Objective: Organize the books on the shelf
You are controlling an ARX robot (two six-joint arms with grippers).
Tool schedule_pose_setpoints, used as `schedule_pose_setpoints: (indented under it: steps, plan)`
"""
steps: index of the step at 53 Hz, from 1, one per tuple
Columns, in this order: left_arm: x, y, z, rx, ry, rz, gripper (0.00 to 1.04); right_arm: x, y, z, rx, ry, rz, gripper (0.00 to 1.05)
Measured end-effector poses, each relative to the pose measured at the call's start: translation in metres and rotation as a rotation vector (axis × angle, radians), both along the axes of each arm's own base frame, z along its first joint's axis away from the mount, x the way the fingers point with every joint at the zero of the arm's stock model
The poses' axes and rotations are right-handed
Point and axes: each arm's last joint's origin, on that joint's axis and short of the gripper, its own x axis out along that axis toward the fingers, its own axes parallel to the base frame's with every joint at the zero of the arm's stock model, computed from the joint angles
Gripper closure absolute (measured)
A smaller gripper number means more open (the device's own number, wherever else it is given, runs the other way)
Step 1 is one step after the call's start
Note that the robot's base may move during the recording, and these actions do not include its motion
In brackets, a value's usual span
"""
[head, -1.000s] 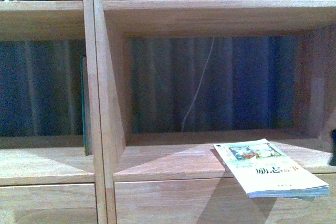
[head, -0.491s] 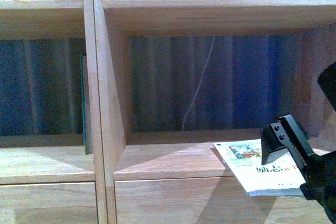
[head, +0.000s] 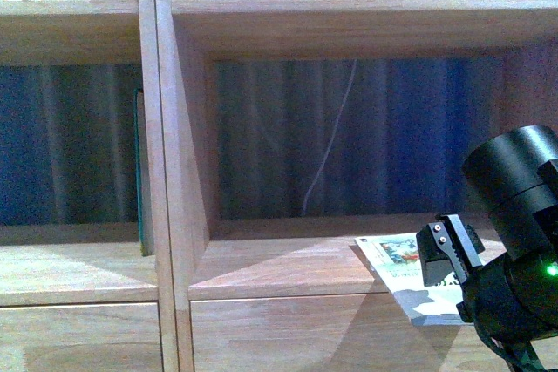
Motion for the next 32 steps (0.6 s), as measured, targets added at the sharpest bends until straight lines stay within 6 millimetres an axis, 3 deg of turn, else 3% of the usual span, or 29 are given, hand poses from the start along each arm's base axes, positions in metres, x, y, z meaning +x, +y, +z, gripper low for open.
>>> schedule_pose_setpoints:
  steps: [15,32]
  plan:
    - [0.0,0.0,0.0,0.0,0.0,0.0,0.07,0.026,-0.012,-0.001,0.003,0.015,-0.072,0.07]
    - [0.0,0.0,0.0,0.0,0.0,0.0,0.07,0.036,-0.026,0.008,-0.017,0.003,-0.135,0.07]
